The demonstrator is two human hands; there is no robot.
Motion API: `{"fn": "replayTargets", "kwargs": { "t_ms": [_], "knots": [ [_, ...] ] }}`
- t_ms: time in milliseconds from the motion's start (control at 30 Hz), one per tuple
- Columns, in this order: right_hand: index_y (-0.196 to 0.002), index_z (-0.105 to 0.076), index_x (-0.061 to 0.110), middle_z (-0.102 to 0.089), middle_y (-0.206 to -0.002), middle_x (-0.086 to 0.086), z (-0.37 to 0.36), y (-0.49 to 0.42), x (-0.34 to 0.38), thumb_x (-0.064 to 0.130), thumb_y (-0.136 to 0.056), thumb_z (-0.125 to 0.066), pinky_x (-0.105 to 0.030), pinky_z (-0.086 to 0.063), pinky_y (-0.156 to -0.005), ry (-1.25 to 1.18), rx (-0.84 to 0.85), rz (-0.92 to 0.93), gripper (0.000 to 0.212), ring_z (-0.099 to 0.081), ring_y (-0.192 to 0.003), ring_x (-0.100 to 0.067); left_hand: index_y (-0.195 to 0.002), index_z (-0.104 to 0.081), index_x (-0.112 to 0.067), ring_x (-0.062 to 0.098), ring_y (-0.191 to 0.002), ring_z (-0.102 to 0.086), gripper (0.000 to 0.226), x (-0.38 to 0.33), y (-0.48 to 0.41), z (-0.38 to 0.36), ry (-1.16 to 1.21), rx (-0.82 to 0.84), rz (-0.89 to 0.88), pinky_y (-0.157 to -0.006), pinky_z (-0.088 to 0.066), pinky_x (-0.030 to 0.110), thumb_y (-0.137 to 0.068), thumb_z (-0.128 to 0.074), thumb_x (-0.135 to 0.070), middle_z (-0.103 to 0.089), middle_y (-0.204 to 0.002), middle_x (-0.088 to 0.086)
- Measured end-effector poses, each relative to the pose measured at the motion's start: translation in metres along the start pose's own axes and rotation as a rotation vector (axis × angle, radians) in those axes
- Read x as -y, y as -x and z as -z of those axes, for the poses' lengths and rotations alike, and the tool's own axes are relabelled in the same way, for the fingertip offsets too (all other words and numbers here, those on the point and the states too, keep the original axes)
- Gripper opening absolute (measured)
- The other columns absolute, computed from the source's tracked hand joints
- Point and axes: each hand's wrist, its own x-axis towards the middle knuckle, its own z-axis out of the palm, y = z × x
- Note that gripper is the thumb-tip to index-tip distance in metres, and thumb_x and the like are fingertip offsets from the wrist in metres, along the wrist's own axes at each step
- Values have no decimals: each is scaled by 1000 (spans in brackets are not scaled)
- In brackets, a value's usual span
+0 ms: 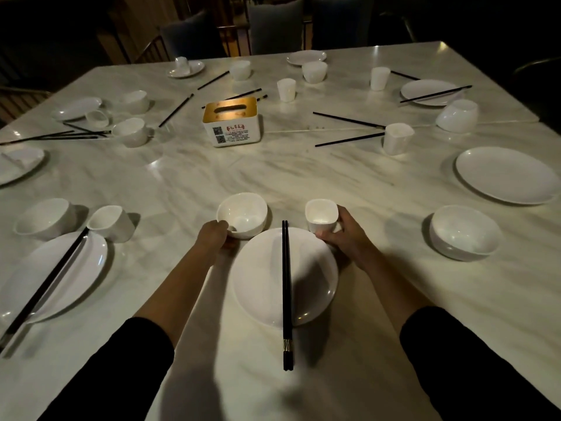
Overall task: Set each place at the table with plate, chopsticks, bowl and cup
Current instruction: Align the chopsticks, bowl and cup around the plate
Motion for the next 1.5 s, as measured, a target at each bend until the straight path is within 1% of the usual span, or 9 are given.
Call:
{"fn": "replayTargets", "kwargs": {
  "t_ms": [200,300,533,800,967,1033,1133,1267,1500],
  "knots": [
    [-139,-43,22,-53,-138,2,-3,2,2,14,-77,-75,-45,-36,-110,-15,3,-2,70,-46,-129,-21,-112,-62,2,37,-106,-64,41,5,10,3,85,40,6,-100,-48,43,-89,-55,-31,-68,-112,22],
    [-140,-42,22,-52,-139,1,-3,2,4,12,-78,-75,-46,-35,-112,-38,15,-19,71,-44,-131,-21,-99,-69,-5,34,-96,-68,51,10,31,9,48,98,20,-96,-52,46,-64,-73,-42,-72,-98,17],
    [-137,-44,26,-53,-138,0,-5,1,4,12,-78,-75,-47,-35,-112,-45,14,-34,69,-46,-131,-22,-93,-73,0,22,-76,-58,25,23,40,18,-192,170,-129,-83,-50,36,-68,-70,2,-65,-77,12],
    [-152,-20,20,-33,-154,-3,-10,11,9,20,-77,-78,-42,-22,-118,116,-1,-139,95,-29,-142,-24,-77,-66,12,21,-66,-44,34,20,50,17,-217,156,-173,-66,-40,28,-52,-63,-10,-55,-66,15],
    [-108,-61,4,-63,-106,-18,-53,79,22,19,-77,-56,-39,-40,-82,429,-518,41,35,-54,-100,-38,-89,-73,-13,26,-96,-65,18,21,70,8,-318,-152,-243,-86,-51,34,-77,-60,-13,-74,-93,9],
    [-95,-67,7,-69,-92,-15,-72,93,27,16,-83,-55,-41,-47,-79,374,-421,39,19,-60,-92,-36,-88,-74,-17,24,-98,-66,19,22,90,-4,-319,-203,-322,-87,-49,33,-79,-57,-19,-75,-93,4],
    [-99,-69,9,-71,-95,-10,-87,98,29,16,-87,-62,-43,-49,-90,309,-269,-19,16,-63,-96,-28,-84,-75,-16,24,-96,-67,25,28,114,-30,-258,28,-323,-91,-50,37,-77,-53,-24,-75,-92,2],
    [-105,-68,13,-72,-98,-4,-91,101,25,21,-88,-63,-42,-49,-94,268,-260,-47,20,-64,-95,-22,-109,-71,-15,24,-110,-61,25,39,115,-48,-309,96,-314,-104,-42,40,-92,-55,-20,-71,-112,4],
    [-111,-69,15,-73,-101,-3,-92,102,24,20,-90,-60,-40,-48,-96,280,-226,-5,23,-66,-94,-19,-106,-75,-18,26,-104,-65,24,41,116,-51,-222,111,-344,-101,-45,43,-90,-57,-16,-75,-104,6]
  ]
}}
